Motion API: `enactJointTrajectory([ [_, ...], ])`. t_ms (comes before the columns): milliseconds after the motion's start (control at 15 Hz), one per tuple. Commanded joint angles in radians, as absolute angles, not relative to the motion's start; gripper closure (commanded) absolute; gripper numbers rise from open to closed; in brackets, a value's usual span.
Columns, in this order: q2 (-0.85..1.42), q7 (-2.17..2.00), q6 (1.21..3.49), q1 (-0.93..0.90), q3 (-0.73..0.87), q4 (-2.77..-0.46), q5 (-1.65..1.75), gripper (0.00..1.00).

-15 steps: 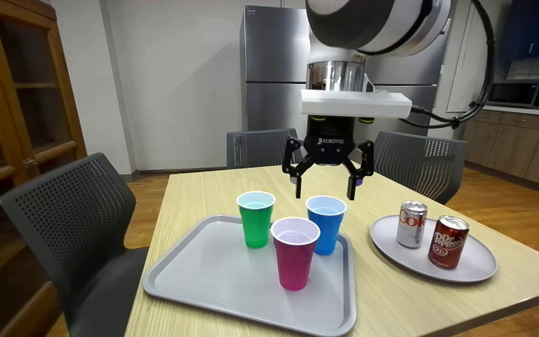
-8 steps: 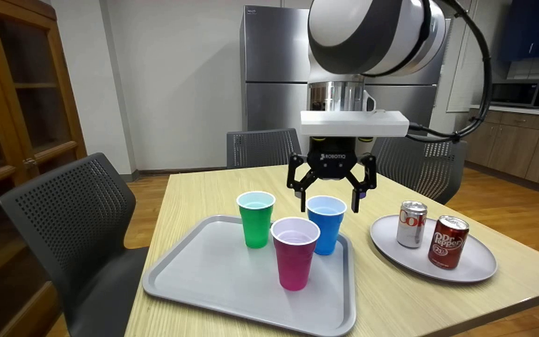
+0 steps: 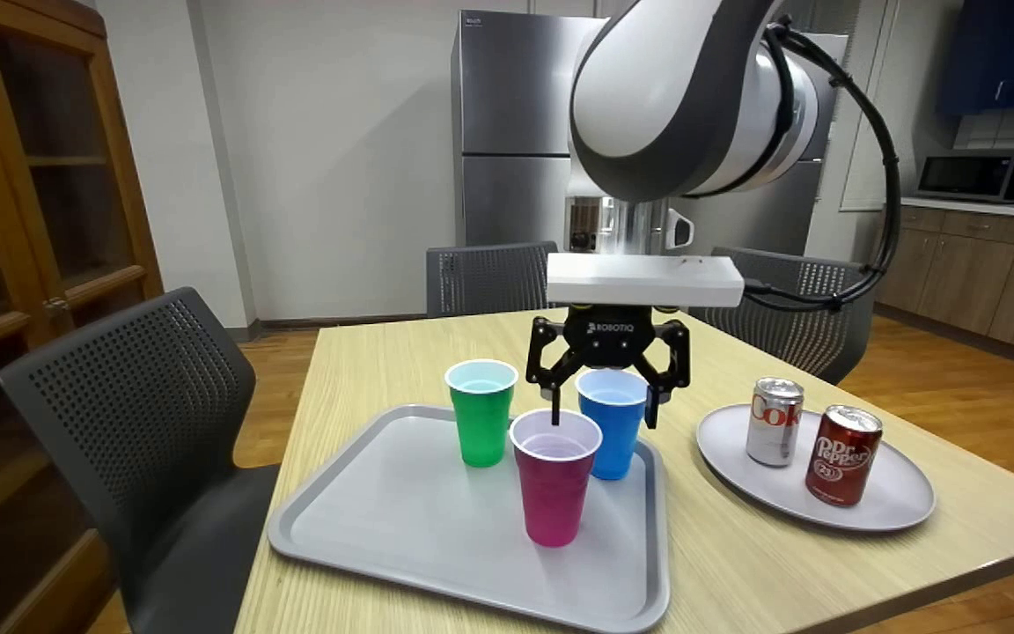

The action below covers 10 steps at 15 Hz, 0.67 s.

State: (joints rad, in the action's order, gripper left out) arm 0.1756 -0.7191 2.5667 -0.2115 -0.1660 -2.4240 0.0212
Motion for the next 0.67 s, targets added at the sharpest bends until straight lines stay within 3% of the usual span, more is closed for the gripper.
enactJointTrajectory([
  [0,0.209,-0.778,2.604,-0.247,-0.135,-2.412,0.064,0.0],
  [600,0.26,-0.754,2.66,-0.275,-0.114,-2.408,0.044,0.0],
])
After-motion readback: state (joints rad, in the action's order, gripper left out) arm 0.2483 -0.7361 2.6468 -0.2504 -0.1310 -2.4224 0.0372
